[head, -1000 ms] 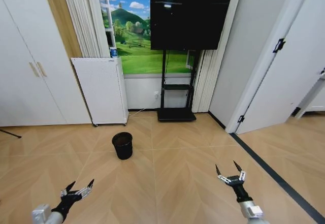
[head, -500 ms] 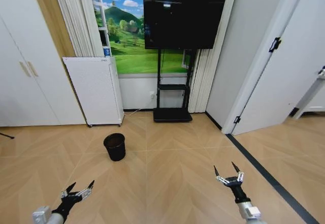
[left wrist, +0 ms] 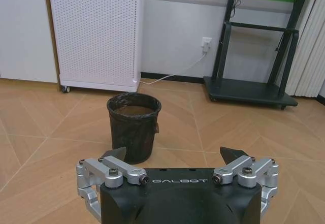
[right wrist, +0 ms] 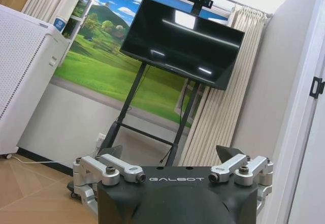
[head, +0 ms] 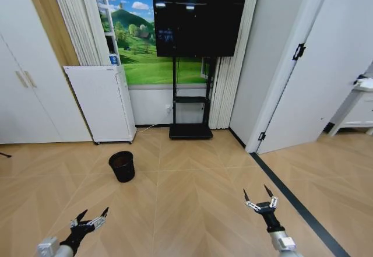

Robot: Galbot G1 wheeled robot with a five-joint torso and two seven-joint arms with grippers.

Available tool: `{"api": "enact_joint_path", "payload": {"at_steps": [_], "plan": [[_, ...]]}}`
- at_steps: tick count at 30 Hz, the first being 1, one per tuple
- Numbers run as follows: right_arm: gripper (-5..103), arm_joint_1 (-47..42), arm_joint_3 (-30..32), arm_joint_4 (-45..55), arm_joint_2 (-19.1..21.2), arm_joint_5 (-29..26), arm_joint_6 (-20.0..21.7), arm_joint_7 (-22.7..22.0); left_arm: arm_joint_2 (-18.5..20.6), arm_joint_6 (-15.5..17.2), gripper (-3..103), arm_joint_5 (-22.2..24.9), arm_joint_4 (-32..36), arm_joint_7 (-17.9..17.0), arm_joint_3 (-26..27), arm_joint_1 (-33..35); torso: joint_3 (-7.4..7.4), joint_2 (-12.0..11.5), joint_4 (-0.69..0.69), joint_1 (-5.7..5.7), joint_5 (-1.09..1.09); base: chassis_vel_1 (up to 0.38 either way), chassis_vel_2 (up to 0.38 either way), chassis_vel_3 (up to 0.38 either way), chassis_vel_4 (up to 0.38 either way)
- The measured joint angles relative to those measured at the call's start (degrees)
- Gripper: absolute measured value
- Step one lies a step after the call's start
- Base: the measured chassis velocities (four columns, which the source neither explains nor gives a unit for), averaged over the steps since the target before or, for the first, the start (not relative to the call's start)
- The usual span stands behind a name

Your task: Pick up the trash bin and place the garbage on the floor into it.

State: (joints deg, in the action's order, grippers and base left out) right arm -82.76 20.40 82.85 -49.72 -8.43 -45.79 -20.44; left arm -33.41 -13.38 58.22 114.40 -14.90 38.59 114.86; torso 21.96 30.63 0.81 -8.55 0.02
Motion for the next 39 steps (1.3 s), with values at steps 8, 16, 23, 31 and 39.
{"api": "enact_joint_path", "payload": {"at_steps": [8, 16, 23, 31, 39], "plan": [[100, -0.73, 0.90, 0.33, 0.04, 0.34, -0.01, -0.84, -0.73, -0.03, 100, -0.43, 0.25, 0.05, 0.07, 0.28, -0.01, 0.00, 0.00, 0.00, -0.04, 0.146, 0.012, -0.140, 0.002], [100, -1.61, 1.41, 0.38, -0.84, 1.26, -0.01, -2.11, -1.61, -0.05, 100, -1.19, 0.14, 0.12, -0.58, 0.16, -0.03, 0.01, -0.01, 0.03, 0.00, 0.364, -0.008, -0.370, 0.003], [100, -1.80, 1.90, 0.37, -1.04, 3.18, -0.01, -4.78, -2.01, -0.21, 100, -2.13, 0.00, 0.10, -0.85, -0.16, -0.04, 0.03, 0.00, 0.05, 0.01, 0.171, 0.023, -0.115, -0.012], [100, -1.55, 2.83, -0.09, 0.25, 0.55, 2.50, -7.19, -2.36, 0.65, 100, -2.67, 0.50, -1.22, 1.95, -1.13, 0.00, -0.01, 0.01, 0.00, -0.02, -0.095, -0.001, 0.099, -0.001], [100, -0.07, 3.04, 2.36, 5.06, -6.29, 7.52, -8.96, 1.41, 2.18, 100, 2.44, 2.80, -4.23, 7.05, -4.25, -0.02, -0.01, 0.01, 0.02, 0.01, 0.009, 0.000, -0.014, -0.005]]}}
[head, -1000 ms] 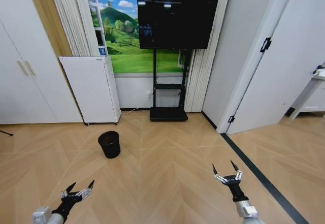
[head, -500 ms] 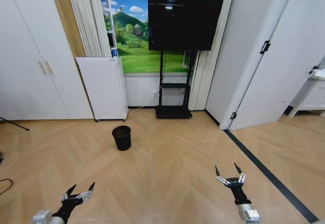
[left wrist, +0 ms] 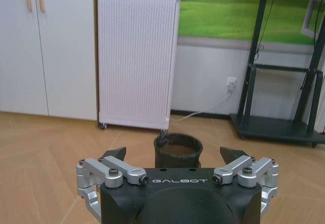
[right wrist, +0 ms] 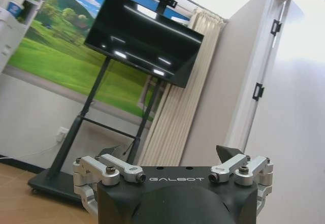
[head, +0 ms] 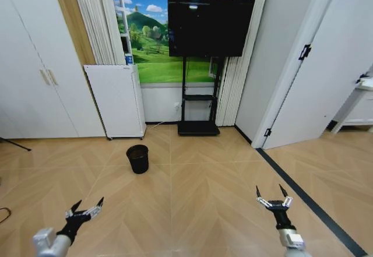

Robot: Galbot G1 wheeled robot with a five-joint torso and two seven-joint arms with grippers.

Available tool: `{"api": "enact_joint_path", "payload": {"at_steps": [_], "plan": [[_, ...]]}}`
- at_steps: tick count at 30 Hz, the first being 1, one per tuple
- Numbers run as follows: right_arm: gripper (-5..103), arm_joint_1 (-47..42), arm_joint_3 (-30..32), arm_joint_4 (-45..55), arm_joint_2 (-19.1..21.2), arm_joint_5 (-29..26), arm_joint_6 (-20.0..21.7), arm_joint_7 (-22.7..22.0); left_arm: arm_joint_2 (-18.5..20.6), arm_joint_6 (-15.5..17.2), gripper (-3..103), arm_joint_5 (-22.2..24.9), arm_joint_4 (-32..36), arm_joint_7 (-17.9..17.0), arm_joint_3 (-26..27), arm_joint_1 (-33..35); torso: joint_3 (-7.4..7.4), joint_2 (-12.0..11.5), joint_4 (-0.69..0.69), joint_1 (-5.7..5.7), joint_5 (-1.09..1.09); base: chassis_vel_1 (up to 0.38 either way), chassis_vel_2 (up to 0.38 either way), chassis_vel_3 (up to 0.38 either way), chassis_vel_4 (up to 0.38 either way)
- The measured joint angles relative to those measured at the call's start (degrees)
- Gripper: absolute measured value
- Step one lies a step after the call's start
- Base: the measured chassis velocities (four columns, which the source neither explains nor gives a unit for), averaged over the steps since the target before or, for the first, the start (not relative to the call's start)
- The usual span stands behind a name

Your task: Pick up the trash bin and place the garbage on the floor into it.

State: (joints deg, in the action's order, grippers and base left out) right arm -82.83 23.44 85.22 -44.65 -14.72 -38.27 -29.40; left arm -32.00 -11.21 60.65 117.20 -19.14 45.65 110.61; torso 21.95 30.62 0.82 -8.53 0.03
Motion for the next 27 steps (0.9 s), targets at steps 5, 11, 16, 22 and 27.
{"api": "enact_joint_path", "payload": {"at_steps": [5, 11, 16, 22, 27], "plan": [[100, -0.90, 1.93, 6.91, 8.40, -10.97, 5.31, -0.39, 5.24, 0.85, 100, 5.00, 1.07, -3.39, 1.41, -4.81, 0.00, 0.00, 0.00, -0.01, -0.03, 0.000, 0.000, 0.000, 0.000], [100, -4.18, 3.00, 14.95, 16.18, -18.27, 8.00, 0.93, 9.52, 2.26, 100, 8.89, 3.10, -4.32, 1.14, -9.90, 0.00, 0.00, 0.00, -0.01, -0.05, 0.000, 0.000, 0.000, 0.000], [100, -4.00, 1.50, 20.56, 17.73, -20.76, 11.84, -0.57, 11.37, 3.59, 100, 10.75, 5.53, -5.38, 0.62, -12.44, 0.00, 0.00, 0.01, -0.01, -0.01, 0.000, 0.000, 0.000, 0.000], [100, -2.17, 0.27, 23.85, 17.48, -21.73, 16.06, -3.06, 10.94, 4.58, 100, 10.65, 7.40, -8.12, 1.01, -12.79, 0.00, 0.00, -0.01, 0.00, -0.04, 0.000, 0.000, 0.000, 0.000], [100, -1.47, -0.21, 24.40, 18.22, -22.02, 16.84, -3.32, 10.37, 5.22, 100, 10.74, 8.71, -9.89, 1.43, -13.36, 0.00, 0.00, 0.00, 0.00, -0.03, 0.000, 0.000, 0.000, 0.000]]}}
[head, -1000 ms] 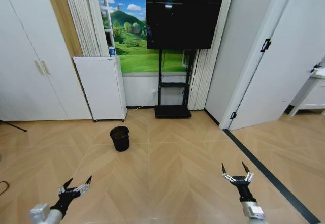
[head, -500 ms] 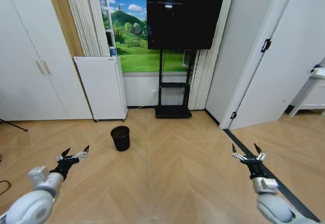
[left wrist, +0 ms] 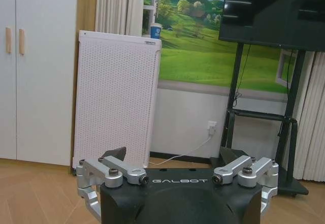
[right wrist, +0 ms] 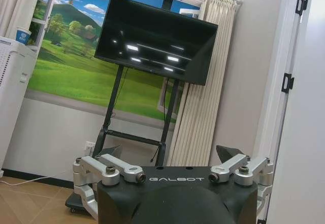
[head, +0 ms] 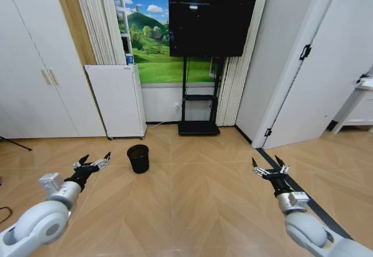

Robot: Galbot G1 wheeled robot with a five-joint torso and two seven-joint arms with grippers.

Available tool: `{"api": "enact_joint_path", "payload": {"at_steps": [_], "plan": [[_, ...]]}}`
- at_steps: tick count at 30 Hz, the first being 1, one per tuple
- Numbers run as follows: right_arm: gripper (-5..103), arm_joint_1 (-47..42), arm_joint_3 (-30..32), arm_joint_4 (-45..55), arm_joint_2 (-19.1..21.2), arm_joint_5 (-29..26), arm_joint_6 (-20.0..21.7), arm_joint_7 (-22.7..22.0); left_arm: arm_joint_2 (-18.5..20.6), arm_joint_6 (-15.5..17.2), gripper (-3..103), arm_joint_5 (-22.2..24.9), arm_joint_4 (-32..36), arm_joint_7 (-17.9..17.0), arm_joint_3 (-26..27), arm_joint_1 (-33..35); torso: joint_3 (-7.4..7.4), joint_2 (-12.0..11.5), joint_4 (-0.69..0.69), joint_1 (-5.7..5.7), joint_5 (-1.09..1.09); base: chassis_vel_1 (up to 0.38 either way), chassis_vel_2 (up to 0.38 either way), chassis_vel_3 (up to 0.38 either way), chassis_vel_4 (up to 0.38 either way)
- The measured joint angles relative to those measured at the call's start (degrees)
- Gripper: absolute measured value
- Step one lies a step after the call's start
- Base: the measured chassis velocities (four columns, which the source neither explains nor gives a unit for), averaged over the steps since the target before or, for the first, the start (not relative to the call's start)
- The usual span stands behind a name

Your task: Pick up the trash bin and place the garbage on the floor into it.

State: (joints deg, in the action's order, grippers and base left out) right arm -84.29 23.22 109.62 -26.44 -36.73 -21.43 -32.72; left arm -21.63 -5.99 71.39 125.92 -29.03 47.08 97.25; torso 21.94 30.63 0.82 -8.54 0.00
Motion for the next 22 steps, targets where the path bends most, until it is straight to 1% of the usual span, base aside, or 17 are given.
{"api": "enact_joint_path", "payload": {"at_steps": [6, 8, 10, 22], "plan": [[100, -0.37, 0.38, 0.58, -0.07, 0.19, 0.17, -0.20, -1.37, 1.07, 100, -0.94, 0.53, -0.31, -0.55, -0.34, 0.00, 0.00, 0.00, 0.00, -0.01, 0.000, 0.000, 0.000, 0.000], [100, -1.48, 1.36, 1.04, 0.06, -1.18, -0.84, 0.82, -1.66, 2.30, 100, -1.52, 0.54, -0.16, -0.82, -0.32, 0.00, 0.00, 0.00, 0.00, 0.00, 0.000, 0.000, 0.000, 0.000], [100, -2.03, 1.74, 1.19, 0.19, -2.06, -1.57, 1.69, -1.71, 2.57, 100, -1.60, 0.54, -0.12, -0.86, -0.30, 0.00, 0.00, 0.01, 0.00, -0.01, 0.000, 0.000, 0.000, 0.000], [100, -2.35, 1.96, 1.22, 0.25, -2.56, -2.16, 2.33, -1.74, 2.69, 100, -1.69, 0.53, 0.04, -0.93, -0.20, 0.00, 0.00, 0.00, 0.00, 0.00, 0.000, 0.000, 0.000, 0.000]]}}
